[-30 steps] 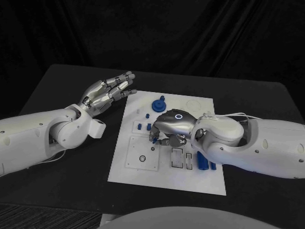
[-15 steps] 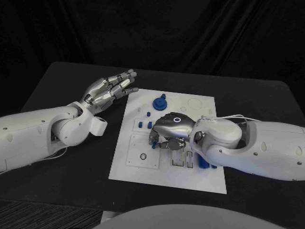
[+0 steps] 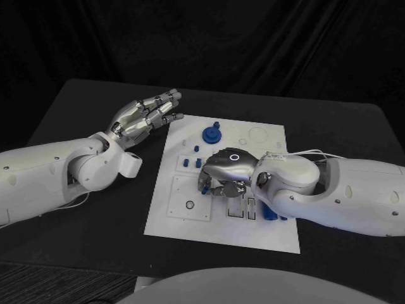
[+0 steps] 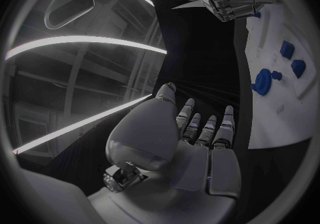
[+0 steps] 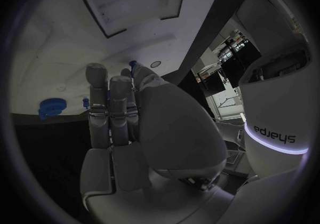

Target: Assemble the parts on the task board

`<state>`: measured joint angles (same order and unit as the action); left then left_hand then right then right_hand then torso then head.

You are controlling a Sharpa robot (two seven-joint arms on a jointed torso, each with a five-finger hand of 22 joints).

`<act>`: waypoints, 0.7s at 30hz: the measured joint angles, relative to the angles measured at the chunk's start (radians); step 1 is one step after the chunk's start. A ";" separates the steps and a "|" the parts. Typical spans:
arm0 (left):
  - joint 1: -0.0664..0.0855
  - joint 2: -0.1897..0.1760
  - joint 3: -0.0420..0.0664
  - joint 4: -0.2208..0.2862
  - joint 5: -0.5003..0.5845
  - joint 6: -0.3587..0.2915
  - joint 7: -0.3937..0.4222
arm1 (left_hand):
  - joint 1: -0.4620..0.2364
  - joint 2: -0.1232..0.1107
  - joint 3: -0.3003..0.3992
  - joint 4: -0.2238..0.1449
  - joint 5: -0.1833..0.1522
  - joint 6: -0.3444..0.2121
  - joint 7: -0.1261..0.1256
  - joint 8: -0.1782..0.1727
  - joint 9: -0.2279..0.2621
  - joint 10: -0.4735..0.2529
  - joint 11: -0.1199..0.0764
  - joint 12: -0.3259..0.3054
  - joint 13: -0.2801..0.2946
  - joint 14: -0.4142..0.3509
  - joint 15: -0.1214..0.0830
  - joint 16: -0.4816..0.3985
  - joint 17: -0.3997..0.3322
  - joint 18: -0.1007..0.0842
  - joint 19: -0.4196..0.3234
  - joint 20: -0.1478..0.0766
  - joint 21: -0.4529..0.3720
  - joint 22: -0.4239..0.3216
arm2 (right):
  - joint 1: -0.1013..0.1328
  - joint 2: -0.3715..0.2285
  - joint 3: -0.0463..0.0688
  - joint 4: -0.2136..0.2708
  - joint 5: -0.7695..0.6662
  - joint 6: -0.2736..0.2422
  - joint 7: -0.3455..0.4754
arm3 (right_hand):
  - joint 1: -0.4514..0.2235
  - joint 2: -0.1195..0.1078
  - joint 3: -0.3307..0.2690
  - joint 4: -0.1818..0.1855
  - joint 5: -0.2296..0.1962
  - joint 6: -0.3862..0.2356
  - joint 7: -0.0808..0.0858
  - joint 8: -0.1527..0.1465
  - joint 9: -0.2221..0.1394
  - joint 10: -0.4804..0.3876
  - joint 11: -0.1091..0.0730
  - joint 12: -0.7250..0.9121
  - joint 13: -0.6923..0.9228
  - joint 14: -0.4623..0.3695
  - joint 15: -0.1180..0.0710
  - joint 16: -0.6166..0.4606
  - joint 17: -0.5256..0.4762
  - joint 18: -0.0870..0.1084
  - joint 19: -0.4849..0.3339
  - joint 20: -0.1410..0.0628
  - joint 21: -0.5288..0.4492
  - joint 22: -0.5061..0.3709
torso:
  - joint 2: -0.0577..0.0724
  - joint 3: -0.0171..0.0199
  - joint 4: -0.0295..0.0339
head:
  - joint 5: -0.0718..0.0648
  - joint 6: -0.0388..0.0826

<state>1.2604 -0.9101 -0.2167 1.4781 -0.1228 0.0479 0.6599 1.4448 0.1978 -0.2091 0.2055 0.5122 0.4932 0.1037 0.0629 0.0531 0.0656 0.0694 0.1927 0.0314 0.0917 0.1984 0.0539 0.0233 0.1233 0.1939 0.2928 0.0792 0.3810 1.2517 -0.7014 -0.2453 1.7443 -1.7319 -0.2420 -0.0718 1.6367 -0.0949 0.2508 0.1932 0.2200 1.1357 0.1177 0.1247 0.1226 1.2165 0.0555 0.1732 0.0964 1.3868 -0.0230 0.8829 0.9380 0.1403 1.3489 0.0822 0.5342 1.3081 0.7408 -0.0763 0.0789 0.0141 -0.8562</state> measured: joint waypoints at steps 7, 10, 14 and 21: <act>-0.001 0.002 0.000 -0.001 0.000 0.003 -0.001 | 0.004 0.004 0.003 -0.003 0.000 0.000 0.000 0.000 0.000 0.000 0.000 0.000 0.000 0.000 0.000 0.000 0.000 0.000 0.000 0.000 0.000 -0.001 | -0.008 0.009 0.002 -0.011 0.000 0.001 0.001 | 0.000 0.000 0.005 0.001 0.000 -0.003 0.002 -0.006 0.000 0.000 0.000 0.000 0.000 0.000 0.000 -0.007 -0.003 0.000 0.000 0.000 -0.008 0.000 | 0.000 0.0002 -0.0007 | 0.001 -0.004; -0.001 0.003 0.000 -0.001 0.000 0.004 -0.002 | 0.004 0.004 0.003 -0.003 0.000 0.000 0.000 0.000 0.000 0.000 0.000 0.000 0.000 0.000 0.000 0.000 0.000 0.000 0.000 0.000 0.000 -0.001 | -0.012 0.013 0.002 -0.015 -0.001 0.000 0.002 | 0.000 0.000 0.006 0.000 0.000 -0.005 0.002 -0.006 -0.001 0.000 0.000 0.000 -0.001 0.000 0.000 -0.007 -0.003 0.000 0.000 0.000 -0.008 0.000 | 0.000 0.0003 -0.0007 | 0.001 -0.005; -0.001 0.003 0.000 -0.002 0.000 0.006 -0.003 | 0.004 0.004 0.003 -0.003 0.000 0.000 0.000 0.000 0.000 0.000 0.000 0.000 0.000 0.000 0.000 0.000 0.000 0.000 0.000 0.000 0.000 -0.002 | -0.017 0.014 0.002 -0.017 -0.001 -0.002 0.002 | -0.002 -0.002 0.006 0.000 0.000 -0.007 0.003 -0.011 -0.002 0.000 0.000 -0.006 -0.001 0.001 0.001 -0.009 -0.005 0.000 0.000 0.000 -0.008 0.000 | 0.000 0.0002 -0.0006 | 0.003 -0.006; -0.002 0.005 0.000 -0.004 0.000 0.010 -0.005 | 0.004 0.004 0.005 -0.005 0.000 0.000 0.000 0.000 0.000 0.000 0.000 0.000 0.000 0.000 0.000 0.000 0.000 0.000 0.000 0.000 0.000 -0.003 | -0.020 0.015 0.002 -0.020 -0.001 -0.003 0.005 | -0.034 -0.018 0.016 0.007 -0.032 -0.062 0.014 -0.050 -0.018 -0.006 0.007 -0.015 -0.001 -0.009 0.010 -0.027 -0.014 0.000 -0.018 0.004 -0.045 0.000 | 0.000 0.0001 0.0004 | 0.002 -0.007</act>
<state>1.2589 -0.9056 -0.2169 1.4741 -0.1228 0.0576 0.6548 1.4488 0.2018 -0.2046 0.2009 0.5122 0.4932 0.1037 0.0628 0.0529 0.0656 0.0694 0.1926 0.0312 0.0916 0.1984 0.0539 0.0232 0.1233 0.1939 0.2928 0.0792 0.3777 1.2315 -0.6859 -0.2432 1.7245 -1.7333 -0.2450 -0.0664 1.6024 -0.1126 0.2663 0.2001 0.1879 1.0738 0.1315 0.0747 0.1042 1.2104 0.0627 0.1585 0.0954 1.3783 -0.0131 0.8557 0.9235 0.1403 1.3310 0.0860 0.4895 1.3078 0.7410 -0.0762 0.0793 0.0156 -0.8630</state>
